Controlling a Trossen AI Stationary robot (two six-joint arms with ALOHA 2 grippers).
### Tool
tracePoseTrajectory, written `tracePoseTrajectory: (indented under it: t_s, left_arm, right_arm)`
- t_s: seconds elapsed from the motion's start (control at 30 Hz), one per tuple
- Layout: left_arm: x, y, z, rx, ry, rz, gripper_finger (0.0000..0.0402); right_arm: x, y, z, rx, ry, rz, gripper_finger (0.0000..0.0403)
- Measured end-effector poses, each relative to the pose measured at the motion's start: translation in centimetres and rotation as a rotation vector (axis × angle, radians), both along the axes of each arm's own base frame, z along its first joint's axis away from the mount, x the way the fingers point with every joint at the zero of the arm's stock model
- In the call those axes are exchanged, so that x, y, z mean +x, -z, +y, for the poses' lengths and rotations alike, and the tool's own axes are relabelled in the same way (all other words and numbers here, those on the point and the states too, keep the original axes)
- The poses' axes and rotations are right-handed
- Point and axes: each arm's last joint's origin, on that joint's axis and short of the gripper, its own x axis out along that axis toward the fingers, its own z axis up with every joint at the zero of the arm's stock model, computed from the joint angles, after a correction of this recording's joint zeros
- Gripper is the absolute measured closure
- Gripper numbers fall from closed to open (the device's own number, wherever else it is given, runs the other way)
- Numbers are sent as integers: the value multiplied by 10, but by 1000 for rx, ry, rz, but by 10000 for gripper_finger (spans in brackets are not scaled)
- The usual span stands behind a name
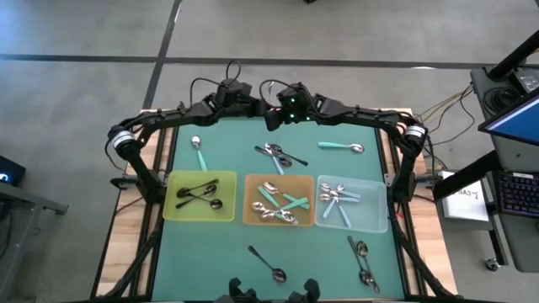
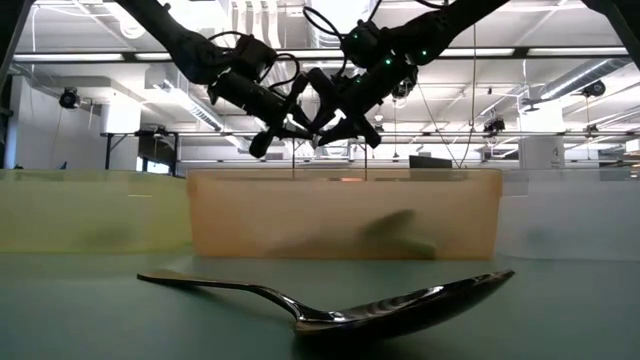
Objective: Sort silverware by color (type)
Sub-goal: Put the blue spoon into the white bin
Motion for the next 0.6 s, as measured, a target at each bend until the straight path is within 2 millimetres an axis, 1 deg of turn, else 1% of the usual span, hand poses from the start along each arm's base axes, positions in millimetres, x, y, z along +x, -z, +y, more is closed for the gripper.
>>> tracePoseTrajectory:
  t_s: [0.1,0.3,0.43,0.6]
  left_arm:
    - [0,0,0,-10,7,-5,384]
    - [1,0,-2,-11,14,-7,383]
    - [1,0,-3,3,59,-4,372]
    - [1,0,-4,-5,108,-4,337]
  right_arm:
    - [-1,1,-1,-4,13,11,297]
    - [-4,3,-6,-16,17,35,375]
    - [-7,3,-8,-13,-3,43,384]
    - [-16,-3,-8,-18,-33,78,386]
